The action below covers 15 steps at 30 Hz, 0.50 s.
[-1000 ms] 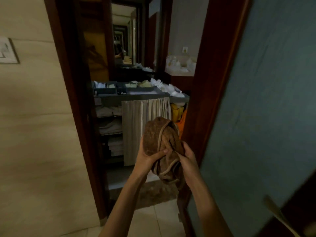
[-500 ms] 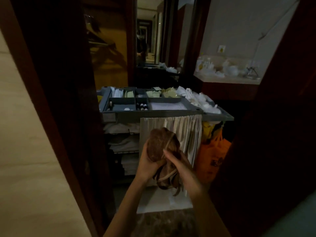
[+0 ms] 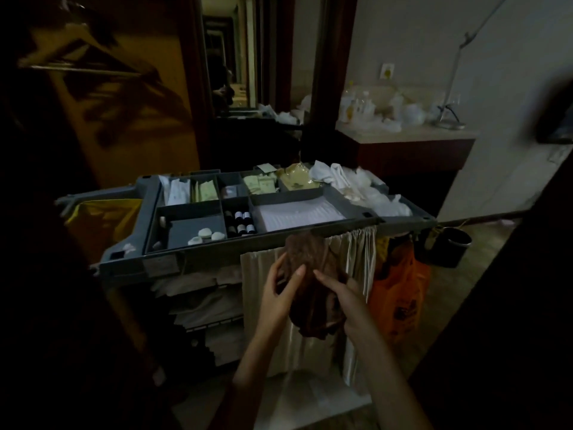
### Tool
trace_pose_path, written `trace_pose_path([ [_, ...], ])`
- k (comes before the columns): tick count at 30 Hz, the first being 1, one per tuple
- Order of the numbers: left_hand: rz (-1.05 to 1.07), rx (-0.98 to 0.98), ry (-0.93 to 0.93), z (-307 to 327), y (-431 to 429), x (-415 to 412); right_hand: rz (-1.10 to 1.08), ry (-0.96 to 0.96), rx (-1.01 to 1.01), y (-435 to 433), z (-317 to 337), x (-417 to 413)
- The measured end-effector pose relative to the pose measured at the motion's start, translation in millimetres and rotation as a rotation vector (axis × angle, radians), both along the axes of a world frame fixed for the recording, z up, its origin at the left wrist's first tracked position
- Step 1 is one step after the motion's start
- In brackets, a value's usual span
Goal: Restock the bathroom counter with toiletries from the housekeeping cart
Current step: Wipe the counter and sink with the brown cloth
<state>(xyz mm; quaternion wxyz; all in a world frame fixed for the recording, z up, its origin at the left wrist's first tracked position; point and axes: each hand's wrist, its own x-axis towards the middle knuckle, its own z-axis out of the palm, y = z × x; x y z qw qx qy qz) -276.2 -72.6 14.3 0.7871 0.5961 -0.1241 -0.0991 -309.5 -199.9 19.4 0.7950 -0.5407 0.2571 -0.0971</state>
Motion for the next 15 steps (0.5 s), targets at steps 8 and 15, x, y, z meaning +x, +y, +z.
trace_pose_path([
  [8, 0.133, 0.056, 0.007, -20, -58, 128, 0.099, -0.017, 0.057, -56, -14, 135],
  [15, 0.264, 0.071, -0.143, 26, -98, 254, 0.259, -0.038, 0.194, -106, 34, 282],
])
